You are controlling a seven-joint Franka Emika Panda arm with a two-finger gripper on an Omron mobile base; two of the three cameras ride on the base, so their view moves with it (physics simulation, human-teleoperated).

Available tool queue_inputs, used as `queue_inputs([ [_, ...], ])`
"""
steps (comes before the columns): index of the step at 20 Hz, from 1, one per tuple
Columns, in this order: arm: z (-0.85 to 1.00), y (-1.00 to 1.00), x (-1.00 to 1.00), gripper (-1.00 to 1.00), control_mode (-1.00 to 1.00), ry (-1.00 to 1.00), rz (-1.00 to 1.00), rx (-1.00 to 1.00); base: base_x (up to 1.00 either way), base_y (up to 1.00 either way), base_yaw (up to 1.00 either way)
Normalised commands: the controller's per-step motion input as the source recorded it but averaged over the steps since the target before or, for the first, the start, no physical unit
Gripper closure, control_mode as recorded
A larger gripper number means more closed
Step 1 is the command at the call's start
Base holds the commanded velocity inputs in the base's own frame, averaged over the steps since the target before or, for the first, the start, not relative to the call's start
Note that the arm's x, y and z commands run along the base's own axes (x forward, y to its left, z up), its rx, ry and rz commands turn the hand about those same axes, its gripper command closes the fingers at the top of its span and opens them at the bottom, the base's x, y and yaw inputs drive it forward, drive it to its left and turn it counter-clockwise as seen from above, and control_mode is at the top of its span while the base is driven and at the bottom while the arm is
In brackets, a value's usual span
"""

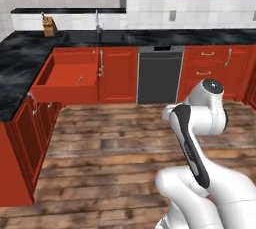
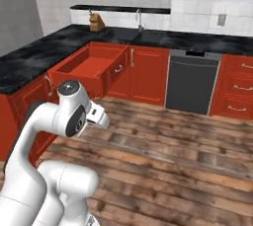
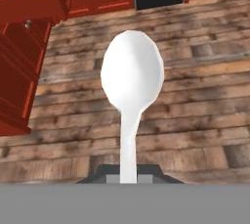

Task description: Organize the utensils by type. Pick up the wooden spoons from the counter and place them in the open cabinet. Then pick up the metallic utensils from the counter and place them in the open drawer.

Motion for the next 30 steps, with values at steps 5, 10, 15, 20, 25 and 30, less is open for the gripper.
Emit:
queue_inputs([
  [5,0.00,0.00,0.00,1.00,1.00,0.00,0.00,0.00,0.83,0.51,0.30],
  [10,0.00,0.00,0.00,1.00,1.00,0.00,0.00,0.00,1.00,0.24,0.15],
  [15,0.00,0.00,0.00,1.00,1.00,0.00,0.00,0.00,0.98,0.32,0.21],
  [20,0.00,0.00,0.00,1.00,1.00,0.00,0.00,0.00,0.89,0.50,0.25],
  [25,0.00,0.00,0.00,1.00,1.00,0.00,0.00,0.00,0.95,0.25,0.05],
  [30,0.00,0.00,0.00,1.00,1.00,0.00,0.00,0.00,0.89,0.00,0.00],
])
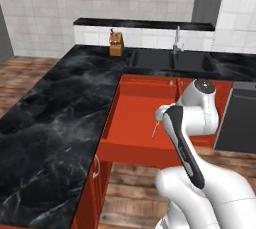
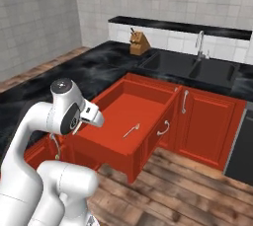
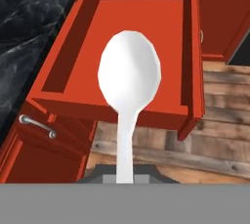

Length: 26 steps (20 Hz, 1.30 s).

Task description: Organize the utensils by type. Pick up the wooden spoons from the counter and place them in the open cabinet. Then pick up the metallic utensils from the counter and place them in the open drawer.

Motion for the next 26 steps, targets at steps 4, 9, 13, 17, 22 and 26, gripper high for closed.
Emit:
queue_inputs([
  [4,0.00,0.00,0.00,1.00,1.00,0.00,0.00,0.00,0.72,0.05,0.01],
  [9,0.00,0.00,0.00,1.00,1.00,0.00,0.00,0.00,0.26,0.13,0.02],
  [13,0.00,0.00,0.00,1.00,1.00,0.00,0.00,0.00,0.00,0.01,0.00],
  [17,0.00,0.00,0.00,1.00,1.00,0.00,0.00,0.00,0.00,0.00,0.00],
  [22,0.00,0.00,0.00,1.00,1.00,0.00,0.00,0.00,0.00,0.00,0.00],
  [26,0.00,0.00,0.00,1.00,1.00,0.00,0.00,0.00,0.00,0.00,0.00],
])
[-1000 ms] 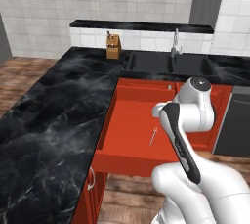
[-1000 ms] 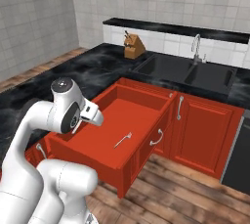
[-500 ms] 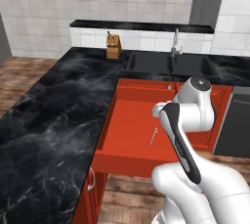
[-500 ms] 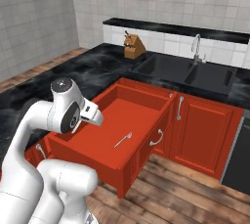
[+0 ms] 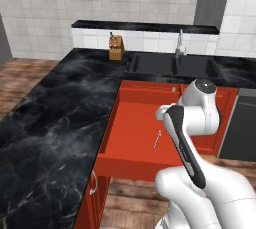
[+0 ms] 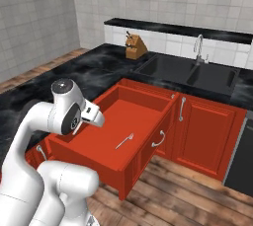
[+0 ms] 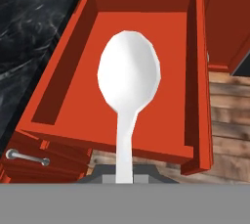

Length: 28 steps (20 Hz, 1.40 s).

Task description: Organize the utensils by type. Pick up the wooden spoons from the counter and place them in the open cabinet. Then pick up the metallic utensils from the counter and place them in the open drawer.

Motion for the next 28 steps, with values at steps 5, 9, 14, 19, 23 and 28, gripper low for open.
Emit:
queue_inputs([
  [5,-0.03,0.00,0.47,1.00,-1.00,0.03,0.00,0.00,0.00,0.00,0.00],
  [9,-0.03,0.00,0.69,1.00,-1.00,0.03,0.00,0.01,0.00,0.00,0.00],
  [14,-0.40,0.18,0.83,1.00,-1.00,0.22,0.00,0.00,0.00,0.00,0.00],
  [19,-0.62,0.14,0.83,1.00,-1.00,0.28,0.00,0.00,0.00,0.00,0.00],
  [23,-0.58,-0.16,0.28,1.00,-1.00,0.17,0.03,0.06,0.00,0.00,0.00],
  [28,-0.53,-0.19,0.08,1.00,-1.00,0.01,0.06,0.08,0.00,0.00,0.00],
])
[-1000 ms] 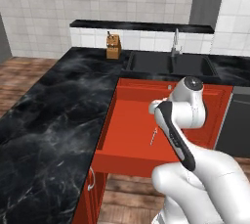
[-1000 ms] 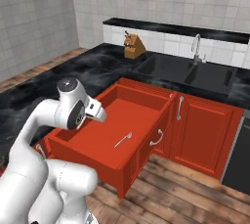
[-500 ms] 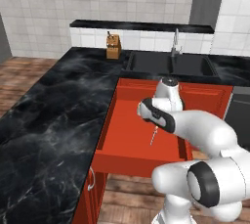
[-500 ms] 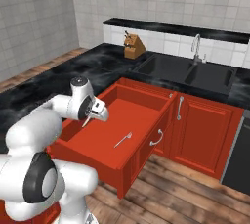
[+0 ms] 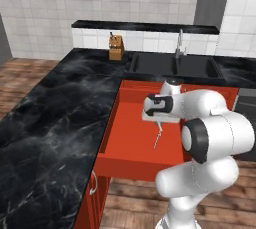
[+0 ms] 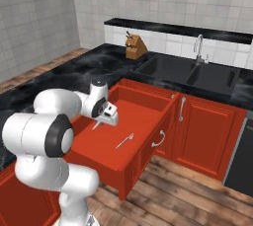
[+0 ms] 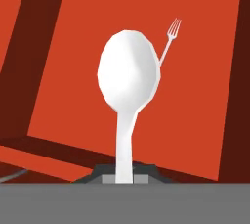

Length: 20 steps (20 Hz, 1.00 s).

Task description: Organize the utensils by type. Pick up the wooden spoons from the counter and place them in the open cabinet. Then pick up the metallic utensils from the counter and place them in the open drawer.

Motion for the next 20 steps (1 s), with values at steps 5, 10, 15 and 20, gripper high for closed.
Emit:
queue_inputs([
  [5,-0.65,0.01,0.29,1.00,-1.00,0.00,0.01,0.00,0.00,0.00,0.00],
  [10,-0.54,0.07,0.18,1.00,-1.00,0.00,0.00,-0.02,0.00,0.00,0.00],
  [15,-0.35,0.00,0.31,1.00,-1.00,0.05,0.00,-0.06,0.00,0.00,0.00],
  [20,-0.40,0.03,0.34,1.00,-1.00,0.00,0.00,-0.11,0.00,0.00,0.00],
])
